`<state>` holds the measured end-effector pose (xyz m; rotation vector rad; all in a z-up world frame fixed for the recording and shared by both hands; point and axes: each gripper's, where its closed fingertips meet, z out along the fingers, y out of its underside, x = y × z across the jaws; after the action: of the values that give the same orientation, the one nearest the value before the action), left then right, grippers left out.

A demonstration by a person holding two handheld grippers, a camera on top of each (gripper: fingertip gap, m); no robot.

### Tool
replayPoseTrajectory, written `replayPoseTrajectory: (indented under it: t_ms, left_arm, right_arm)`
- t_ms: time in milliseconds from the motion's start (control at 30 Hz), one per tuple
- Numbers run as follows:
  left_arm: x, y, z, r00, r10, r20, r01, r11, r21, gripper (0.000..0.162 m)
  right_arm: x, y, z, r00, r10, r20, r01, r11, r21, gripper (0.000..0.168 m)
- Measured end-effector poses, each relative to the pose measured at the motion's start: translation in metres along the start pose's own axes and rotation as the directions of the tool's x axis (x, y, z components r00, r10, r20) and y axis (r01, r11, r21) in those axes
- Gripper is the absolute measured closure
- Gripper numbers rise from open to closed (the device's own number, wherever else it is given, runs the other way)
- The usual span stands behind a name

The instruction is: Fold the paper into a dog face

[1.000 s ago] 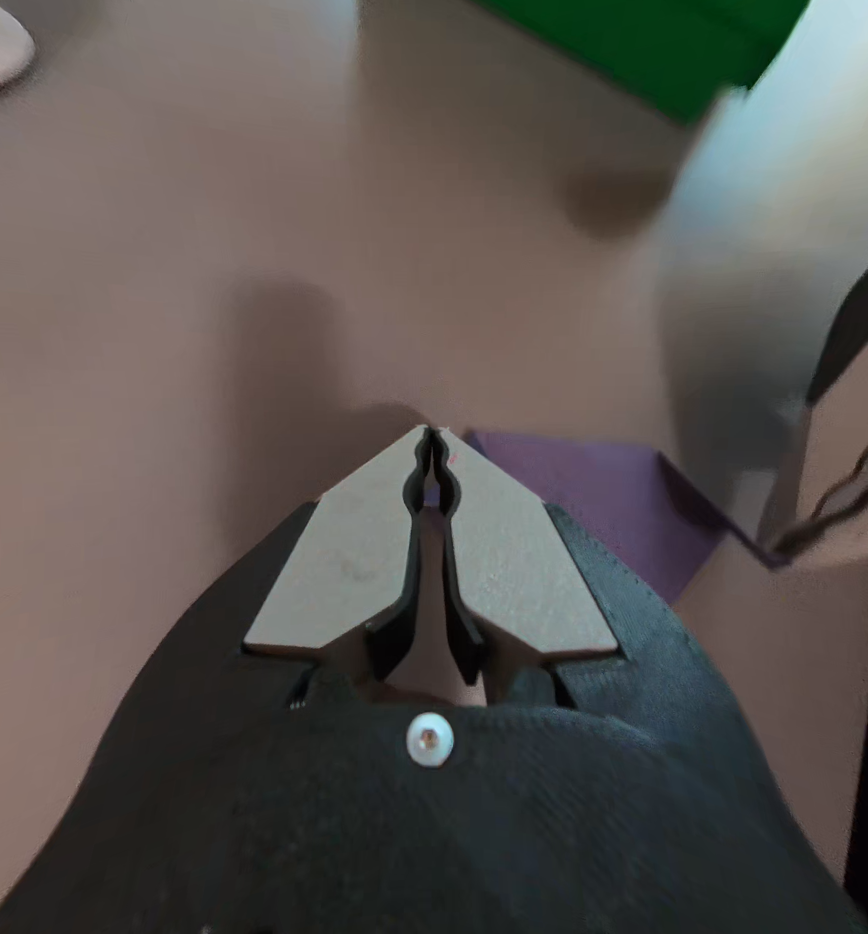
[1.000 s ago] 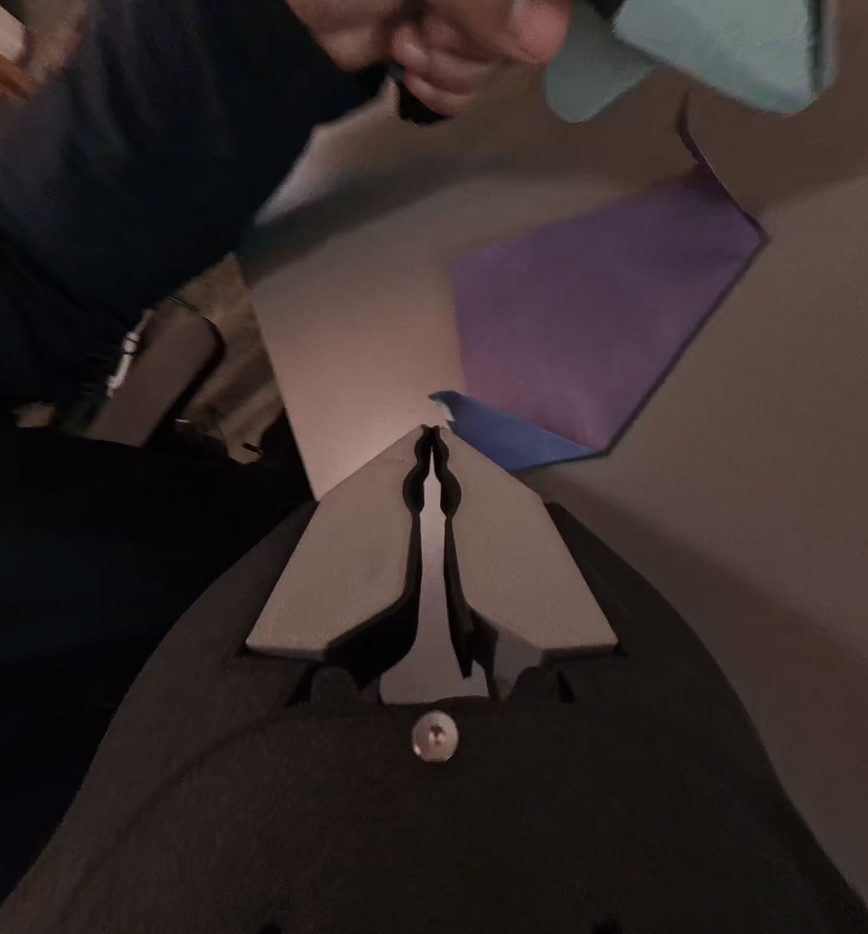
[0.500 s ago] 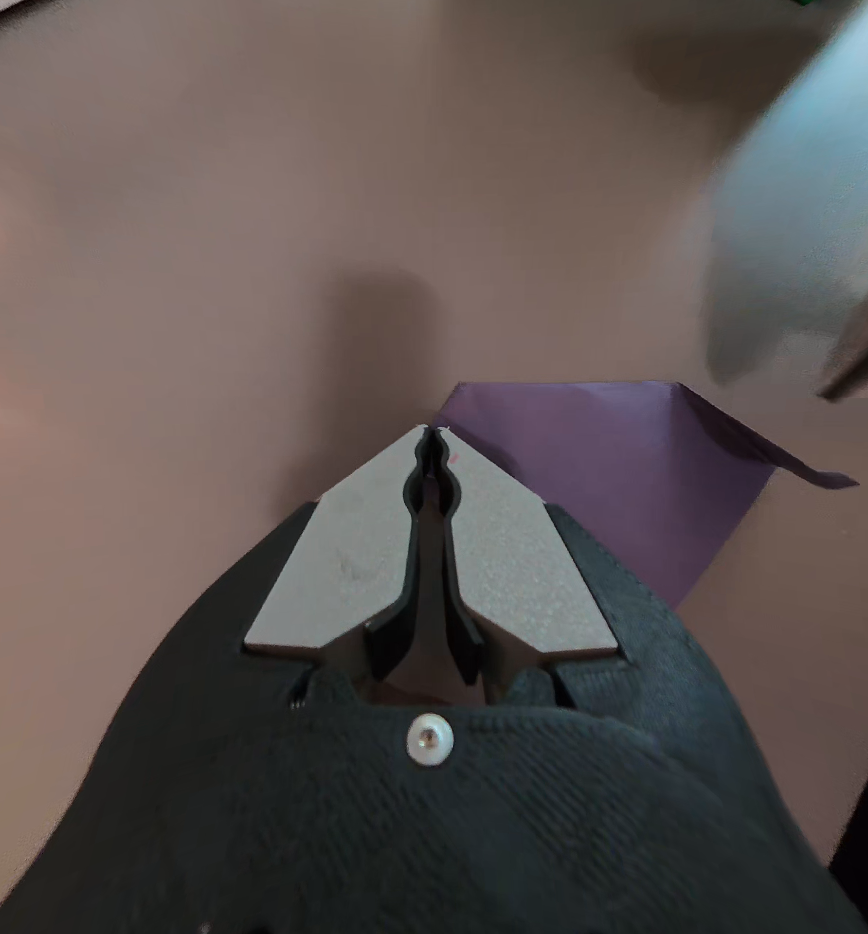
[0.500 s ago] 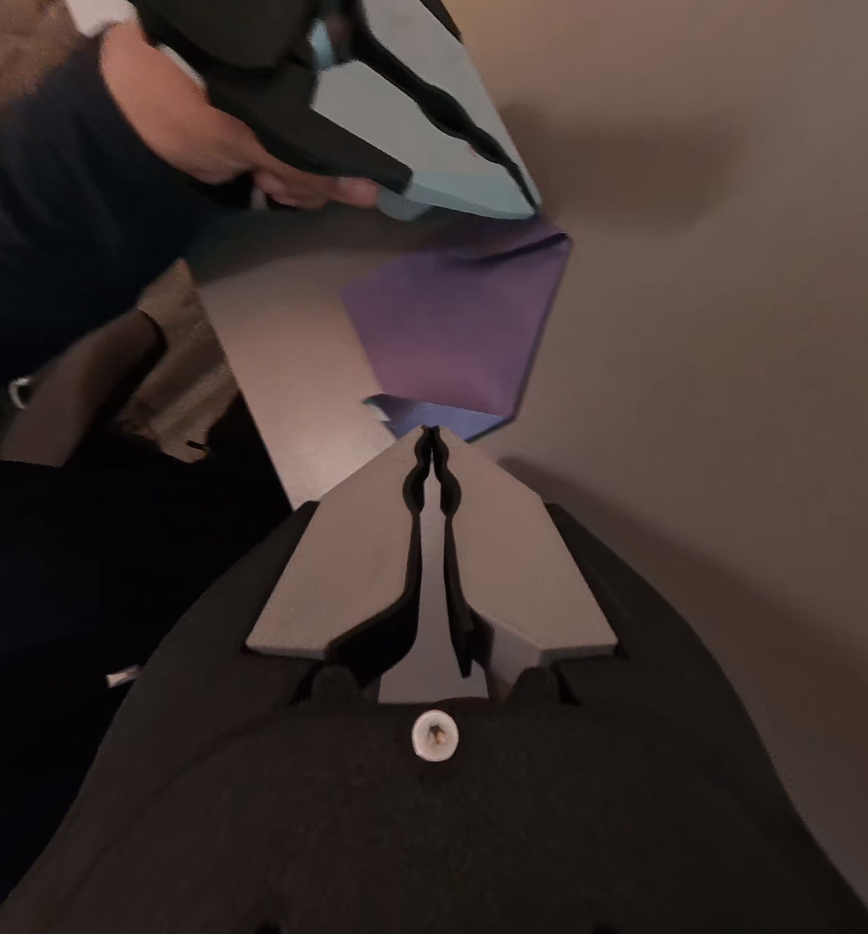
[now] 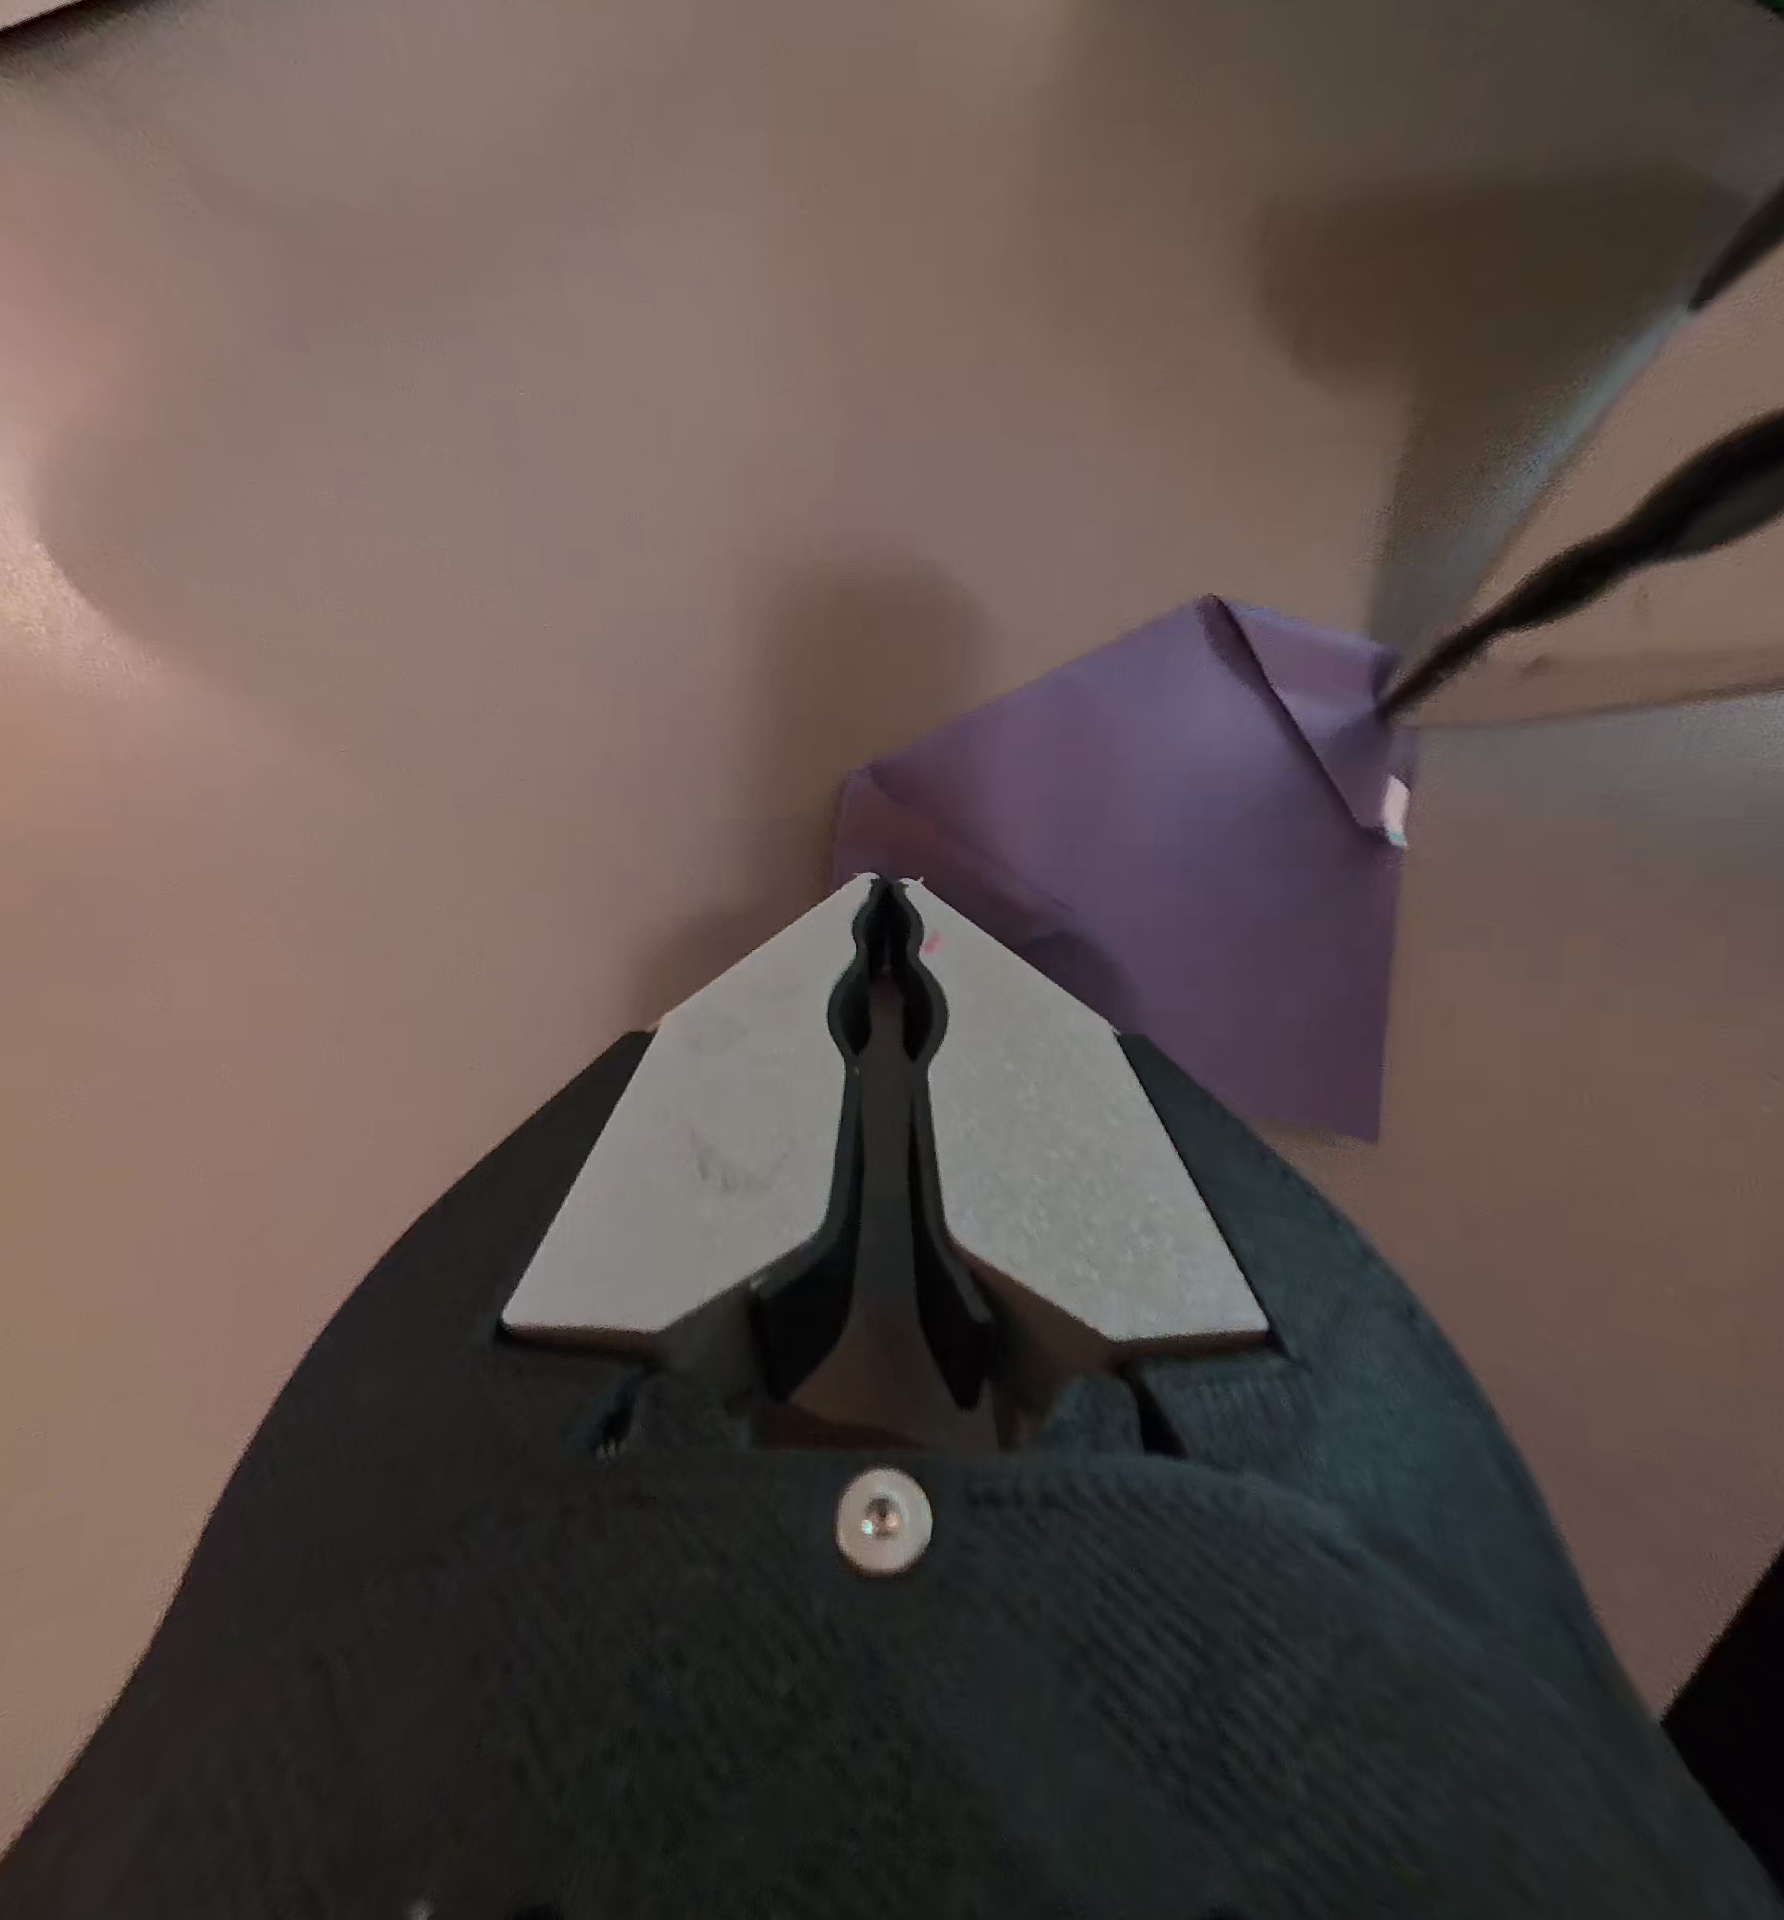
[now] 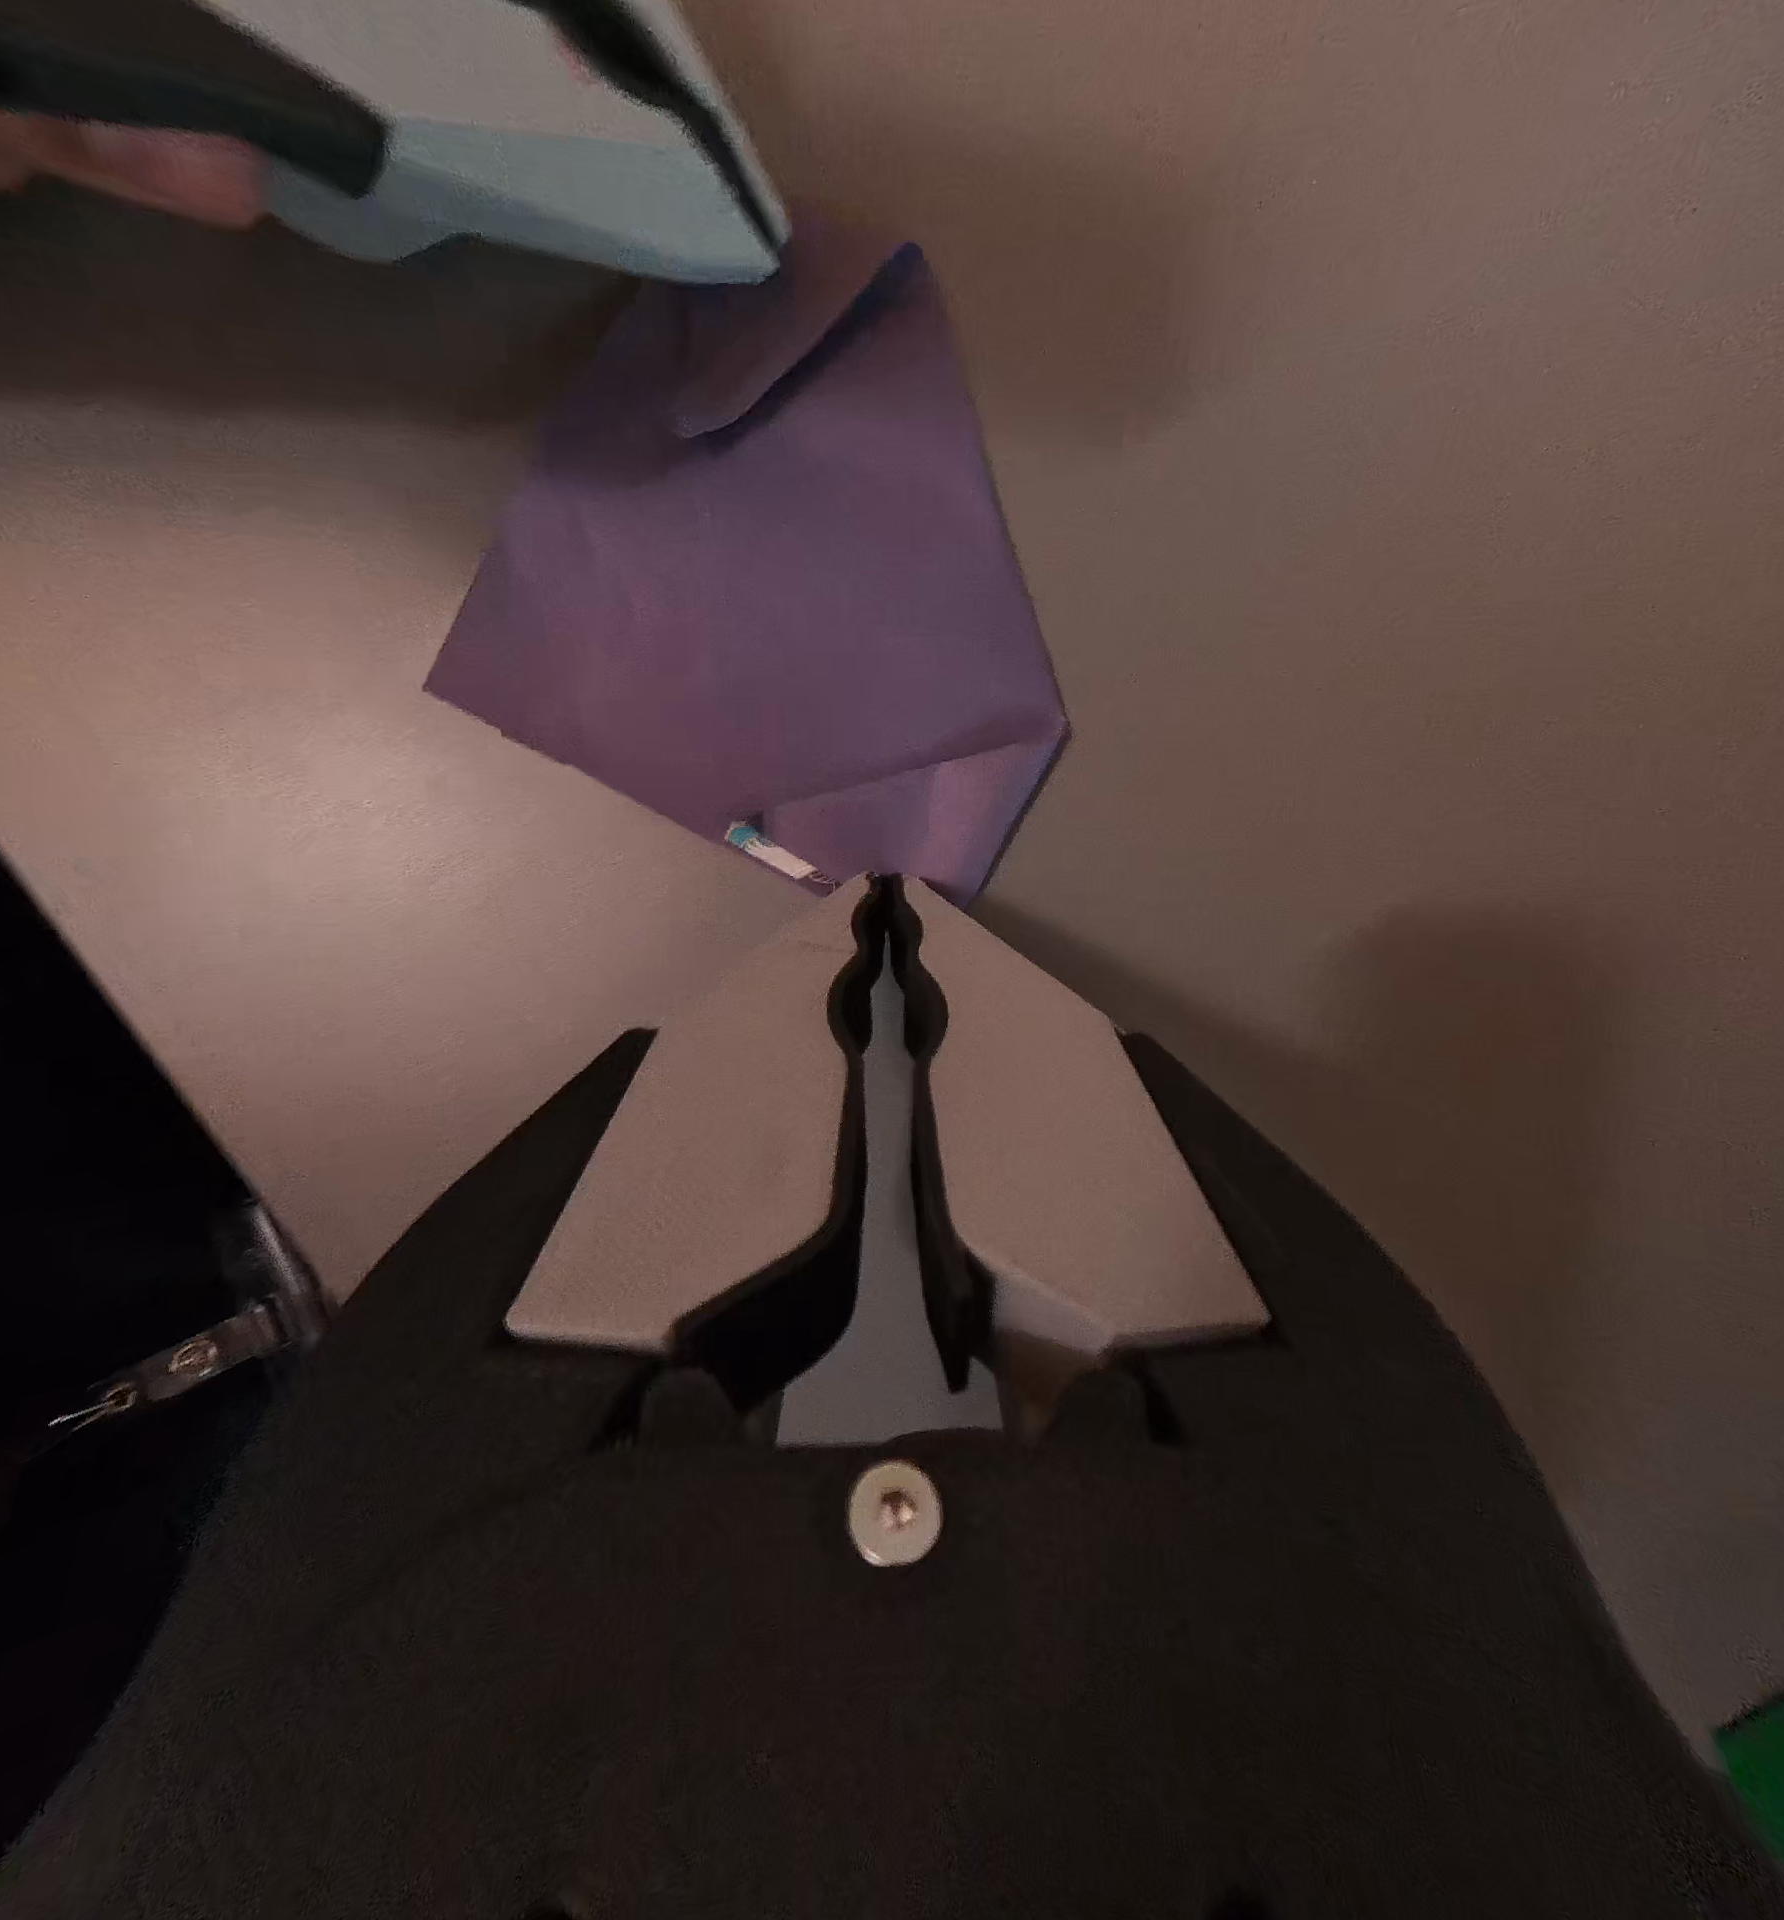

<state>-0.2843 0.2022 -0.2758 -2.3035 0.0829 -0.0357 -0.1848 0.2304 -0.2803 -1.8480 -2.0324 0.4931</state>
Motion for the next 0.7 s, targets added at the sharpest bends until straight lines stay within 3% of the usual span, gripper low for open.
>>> replayPoseTrajectory:
  t_ms: [233, 500, 700]
  left_arm:
    - [-0.006, -0.002, 0.006, 0.999, 0.023, 0.039, -0.023, 1.000, -0.016, 0.162]
    - [-0.014, -0.004, 0.007, 0.999, 0.037, 0.028, -0.037, 0.999, -0.016, 0.162]
    - [-0.002, 0.001, 0.002, 0.976, 0.212, -0.051, -0.213, 0.977, -0.002, 0.162]
  right_arm:
    - [0.040, -0.017, 0.011, 0.998, -0.021, -0.058, 0.020, 1.000, -0.021, 0.168]
    - [0.050, -0.025, 0.015, 0.999, -0.010, -0.044, 0.012, 0.999, 0.039, 0.168]
    - [0.053, -0.024, 0.015, 0.998, -0.019, -0.061, 0.023, 0.998, 0.063, 0.168]
